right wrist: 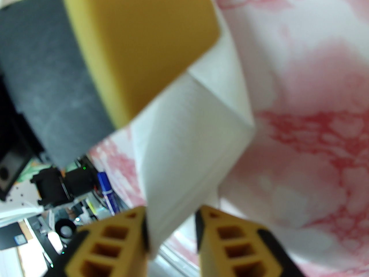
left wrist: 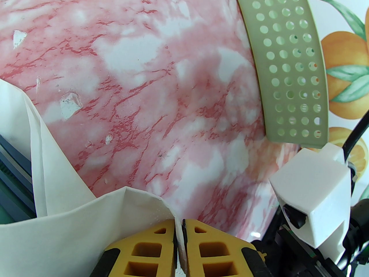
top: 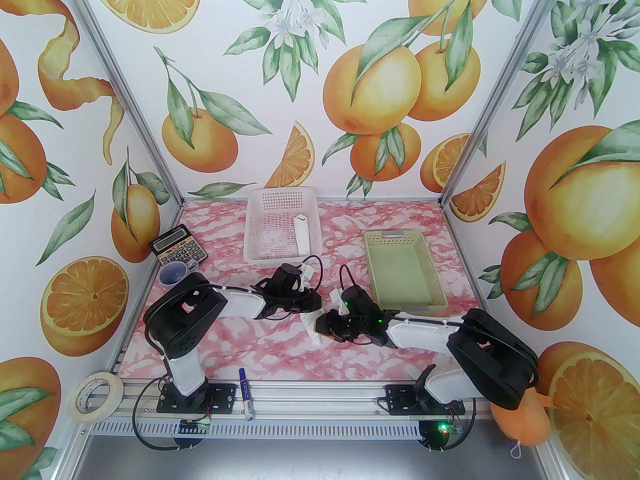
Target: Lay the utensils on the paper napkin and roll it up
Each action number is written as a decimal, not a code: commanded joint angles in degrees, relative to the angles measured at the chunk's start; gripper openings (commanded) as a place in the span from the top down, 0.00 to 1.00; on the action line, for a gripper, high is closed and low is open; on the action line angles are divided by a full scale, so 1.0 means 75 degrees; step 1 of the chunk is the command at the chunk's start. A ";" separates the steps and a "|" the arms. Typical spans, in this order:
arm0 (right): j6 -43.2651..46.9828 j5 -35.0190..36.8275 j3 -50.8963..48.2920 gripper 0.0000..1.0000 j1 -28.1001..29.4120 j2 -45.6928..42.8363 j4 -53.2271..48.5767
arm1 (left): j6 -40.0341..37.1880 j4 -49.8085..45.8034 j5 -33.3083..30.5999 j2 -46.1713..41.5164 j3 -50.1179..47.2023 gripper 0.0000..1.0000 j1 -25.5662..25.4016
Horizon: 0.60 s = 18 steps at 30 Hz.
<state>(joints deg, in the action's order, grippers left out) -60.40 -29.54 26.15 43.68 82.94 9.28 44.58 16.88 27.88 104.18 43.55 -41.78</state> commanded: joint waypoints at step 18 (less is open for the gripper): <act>0.0406 0.0512 0.0017 0.92 0.0409 0.0581 -0.0788 | -0.0166 -0.0053 -0.0132 0.0037 -0.0041 0.86 -0.0043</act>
<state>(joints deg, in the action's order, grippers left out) -58.65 -27.86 26.28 46.00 85.56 7.35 44.58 16.91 27.83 104.18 43.55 -41.93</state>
